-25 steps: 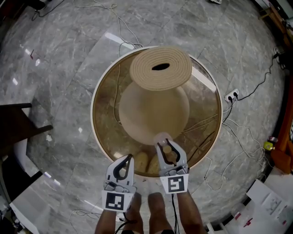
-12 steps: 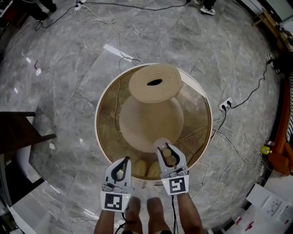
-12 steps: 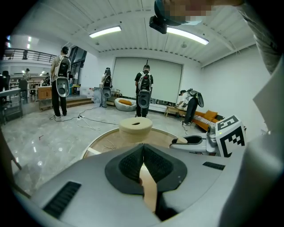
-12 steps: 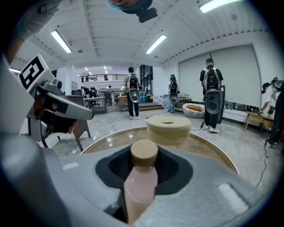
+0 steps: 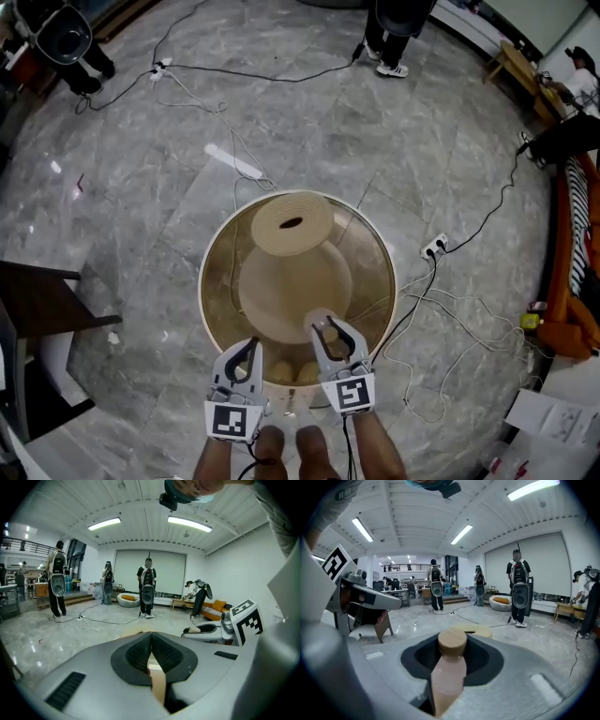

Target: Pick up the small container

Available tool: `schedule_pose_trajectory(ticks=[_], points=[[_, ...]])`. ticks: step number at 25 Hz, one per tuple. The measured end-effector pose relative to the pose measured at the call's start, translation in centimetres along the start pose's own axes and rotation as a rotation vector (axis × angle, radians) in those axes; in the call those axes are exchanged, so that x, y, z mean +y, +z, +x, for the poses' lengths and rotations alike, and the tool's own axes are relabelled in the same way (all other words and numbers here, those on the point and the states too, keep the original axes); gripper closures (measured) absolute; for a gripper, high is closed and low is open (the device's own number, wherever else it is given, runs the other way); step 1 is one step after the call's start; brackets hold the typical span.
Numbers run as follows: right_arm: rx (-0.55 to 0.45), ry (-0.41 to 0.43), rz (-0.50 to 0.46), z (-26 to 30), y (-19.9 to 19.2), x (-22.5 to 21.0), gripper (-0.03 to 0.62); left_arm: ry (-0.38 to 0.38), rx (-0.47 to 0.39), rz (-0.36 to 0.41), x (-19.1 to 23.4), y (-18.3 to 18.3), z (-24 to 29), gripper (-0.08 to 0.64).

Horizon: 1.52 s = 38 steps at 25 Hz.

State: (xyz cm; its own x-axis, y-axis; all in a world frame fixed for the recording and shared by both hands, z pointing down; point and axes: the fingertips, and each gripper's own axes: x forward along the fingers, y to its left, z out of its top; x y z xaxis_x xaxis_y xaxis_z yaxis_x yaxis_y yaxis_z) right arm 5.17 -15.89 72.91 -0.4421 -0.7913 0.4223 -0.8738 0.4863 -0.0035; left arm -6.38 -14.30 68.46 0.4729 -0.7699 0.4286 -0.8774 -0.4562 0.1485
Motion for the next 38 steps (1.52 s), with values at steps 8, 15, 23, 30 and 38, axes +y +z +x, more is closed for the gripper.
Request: schedule_pose_trajectory(ticks=[8,15,23,30,38], points=[[-0.047,-0.007,0.017,-5.6,8.9,-1.2,0.469,-0.035,-0.072,0.124,-2.9,7.9,-3.1,0.541],[-0.1,-0.032,-0.002,-10.5,15.5,-1.3,0.469,-0.055,-0.112,0.177,-4.9,13.3,-6.7,0.541],[-0.122,-0.068,0.001,-17.8,21.4,-0.1,0.469,-0.057,-0.137,0.156,-7.4,19.8,-12.2,0.541],[-0.163,-0.133,0.023,-23.1,25.3,0.1,0.469,-0.079,-0.171,0.172,-9.0,23.5,-16.0,0.541],[-0.206,-0.17,-0.004,-28.0,28.2,1.1,0.469,-0.106,-0.207,0.216,-11.5,25.9,-19.8,0.541]])
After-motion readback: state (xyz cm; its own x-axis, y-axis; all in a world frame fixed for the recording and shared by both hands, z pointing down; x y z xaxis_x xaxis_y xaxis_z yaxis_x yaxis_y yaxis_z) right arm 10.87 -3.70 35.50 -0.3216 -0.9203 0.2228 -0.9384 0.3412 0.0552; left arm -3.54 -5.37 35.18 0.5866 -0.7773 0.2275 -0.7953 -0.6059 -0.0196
